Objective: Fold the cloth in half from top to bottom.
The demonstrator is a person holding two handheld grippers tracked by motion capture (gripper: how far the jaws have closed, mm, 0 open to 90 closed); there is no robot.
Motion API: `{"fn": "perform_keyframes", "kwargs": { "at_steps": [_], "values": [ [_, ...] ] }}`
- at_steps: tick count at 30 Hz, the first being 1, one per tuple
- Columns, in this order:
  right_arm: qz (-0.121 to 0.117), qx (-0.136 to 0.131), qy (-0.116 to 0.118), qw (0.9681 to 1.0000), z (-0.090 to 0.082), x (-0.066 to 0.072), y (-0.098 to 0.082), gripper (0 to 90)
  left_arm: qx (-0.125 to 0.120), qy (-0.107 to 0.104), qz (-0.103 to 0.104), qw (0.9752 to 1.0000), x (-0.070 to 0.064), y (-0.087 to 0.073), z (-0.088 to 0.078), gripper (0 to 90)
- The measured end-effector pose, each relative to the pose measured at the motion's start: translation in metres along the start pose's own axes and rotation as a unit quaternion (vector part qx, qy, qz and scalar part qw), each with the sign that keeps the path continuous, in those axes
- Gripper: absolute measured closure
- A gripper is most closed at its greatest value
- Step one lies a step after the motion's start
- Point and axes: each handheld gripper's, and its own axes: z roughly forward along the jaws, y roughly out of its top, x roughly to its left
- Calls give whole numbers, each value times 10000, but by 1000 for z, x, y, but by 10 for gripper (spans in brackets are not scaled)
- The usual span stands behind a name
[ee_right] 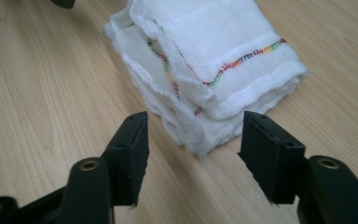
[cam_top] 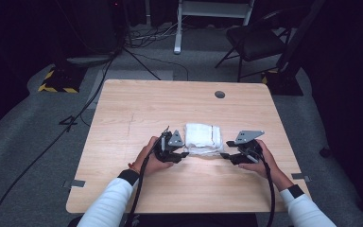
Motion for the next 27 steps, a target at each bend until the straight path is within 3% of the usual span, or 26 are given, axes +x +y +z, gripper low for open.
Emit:
{"fn": "perform_keyframes", "kwargs": {
  "at_steps": [6, 12, 17, 27],
  "values": [
    [-51, 92, -121, 9999, -7, 3, -4, 355, 76, 280, -46, 9996, -4, -1, -9, 434],
    [-38, 146, -220, 9996, -14, 3, -11, 344, 191, 353, -81, 9992, -10, -6, -16, 326],
    [-46, 182, -347, 9992, -21, 4, -17, 342, 420, 514, 18, 9978, -16, -15, -22, 272],
    [-64, 287, -532, 9982, -30, 7, -30, 340, 628, 725, -122, 9953, -21, -32, -31, 208]
  ]
}}
